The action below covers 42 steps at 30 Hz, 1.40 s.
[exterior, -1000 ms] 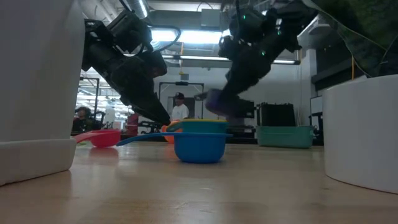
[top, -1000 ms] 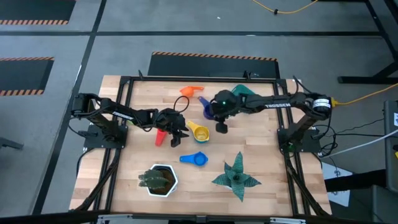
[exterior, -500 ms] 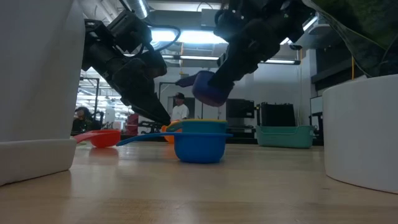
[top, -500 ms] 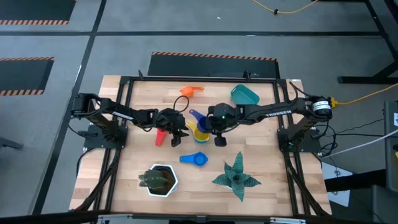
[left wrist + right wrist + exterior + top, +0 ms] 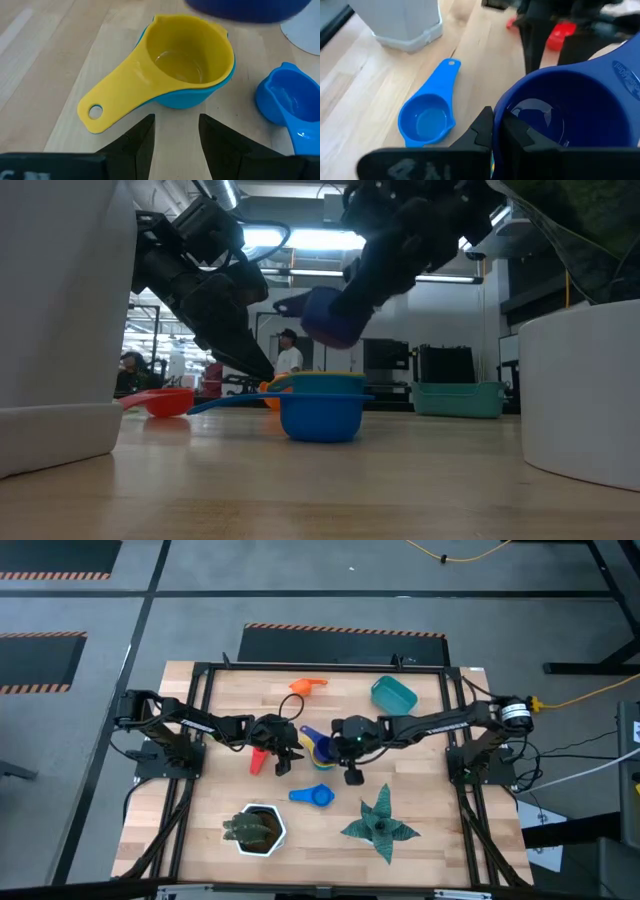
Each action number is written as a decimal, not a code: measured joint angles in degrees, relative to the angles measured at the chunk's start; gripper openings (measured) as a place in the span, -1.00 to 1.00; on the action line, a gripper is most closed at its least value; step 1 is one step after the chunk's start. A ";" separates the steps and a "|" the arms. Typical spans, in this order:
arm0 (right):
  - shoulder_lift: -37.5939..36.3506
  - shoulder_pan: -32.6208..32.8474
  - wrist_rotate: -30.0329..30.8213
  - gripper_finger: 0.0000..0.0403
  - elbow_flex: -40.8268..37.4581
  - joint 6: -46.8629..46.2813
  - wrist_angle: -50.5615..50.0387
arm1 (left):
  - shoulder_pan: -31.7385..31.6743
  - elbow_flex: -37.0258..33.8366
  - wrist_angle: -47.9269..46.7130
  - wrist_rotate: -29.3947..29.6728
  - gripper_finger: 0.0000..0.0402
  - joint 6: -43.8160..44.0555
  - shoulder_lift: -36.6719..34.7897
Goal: Nest measuring cups in basket
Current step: Stack the dark blue measuring cup on top of the yellow measuring cup
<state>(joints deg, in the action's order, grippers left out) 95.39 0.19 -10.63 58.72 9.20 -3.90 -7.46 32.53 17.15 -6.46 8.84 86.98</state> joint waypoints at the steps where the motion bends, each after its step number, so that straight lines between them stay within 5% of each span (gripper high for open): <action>1: 0.72 0.00 -0.02 -0.90 0.00 0.02 0.31 | 0.00 0.00 0.00 -0.01 -0.27 0.00 0.01; 18: 4.01 -0.46 0.53 -0.88 -0.02 1.66 0.06 | 0.02 0.00 -0.02 -0.17 -0.27 0.00 0.01; 42: 4.03 -0.44 3.54 -0.38 -0.02 3.08 0.00 | 0.02 0.00 -0.02 -0.22 -0.27 0.00 0.00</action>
<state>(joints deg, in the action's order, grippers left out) 99.42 -0.25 -7.09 58.70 12.27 -3.90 -7.44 32.53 17.12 -6.68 8.84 86.98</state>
